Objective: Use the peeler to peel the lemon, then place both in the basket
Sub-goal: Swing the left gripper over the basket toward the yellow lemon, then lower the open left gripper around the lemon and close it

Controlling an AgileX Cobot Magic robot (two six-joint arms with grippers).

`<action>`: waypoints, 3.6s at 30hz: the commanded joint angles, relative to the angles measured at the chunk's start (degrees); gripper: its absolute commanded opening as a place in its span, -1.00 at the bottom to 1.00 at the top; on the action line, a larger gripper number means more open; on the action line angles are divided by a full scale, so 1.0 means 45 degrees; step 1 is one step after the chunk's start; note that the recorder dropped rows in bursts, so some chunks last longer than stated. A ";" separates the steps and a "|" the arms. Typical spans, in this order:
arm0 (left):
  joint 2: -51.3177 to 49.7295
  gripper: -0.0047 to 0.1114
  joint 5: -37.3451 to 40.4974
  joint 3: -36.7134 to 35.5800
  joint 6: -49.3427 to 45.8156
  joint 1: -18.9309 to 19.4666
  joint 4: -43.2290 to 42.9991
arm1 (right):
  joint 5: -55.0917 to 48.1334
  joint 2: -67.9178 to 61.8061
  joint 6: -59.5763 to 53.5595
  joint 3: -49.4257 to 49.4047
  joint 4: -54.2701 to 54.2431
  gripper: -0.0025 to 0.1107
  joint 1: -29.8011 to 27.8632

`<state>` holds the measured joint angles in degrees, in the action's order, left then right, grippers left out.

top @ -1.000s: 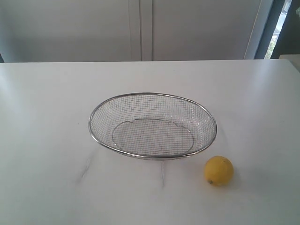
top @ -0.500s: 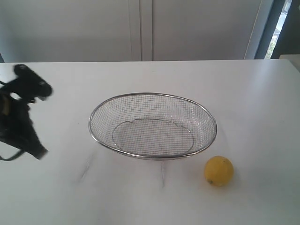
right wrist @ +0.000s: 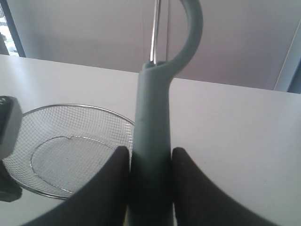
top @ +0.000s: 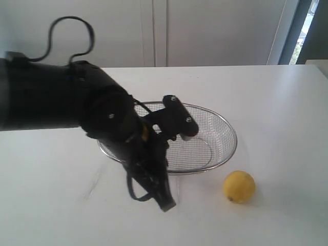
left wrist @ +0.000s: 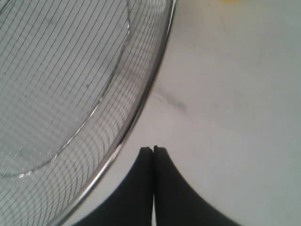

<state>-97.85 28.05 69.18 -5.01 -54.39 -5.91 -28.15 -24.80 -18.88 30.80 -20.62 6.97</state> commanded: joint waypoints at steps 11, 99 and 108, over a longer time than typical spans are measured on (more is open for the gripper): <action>-0.2887 -0.92 -0.0071 0.2585 -0.0892 -0.0512 0.1830 | 0.0296 0.0069 0.0237 -0.0025 -0.0078 -0.96 -0.0021; -0.5874 0.63 -0.0738 0.6346 0.4404 -0.2419 -0.0793 | 0.0245 0.0069 0.0237 -0.0046 -0.0052 -0.96 -0.0021; -0.6147 0.58 -0.0948 0.6346 0.4404 -0.2419 -0.0778 | 0.0245 0.0069 0.0237 -0.0046 -0.0052 -0.96 -0.0021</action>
<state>-125.64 24.09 97.62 14.42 -64.84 -9.36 -28.15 -24.80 -18.05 30.80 -20.73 6.97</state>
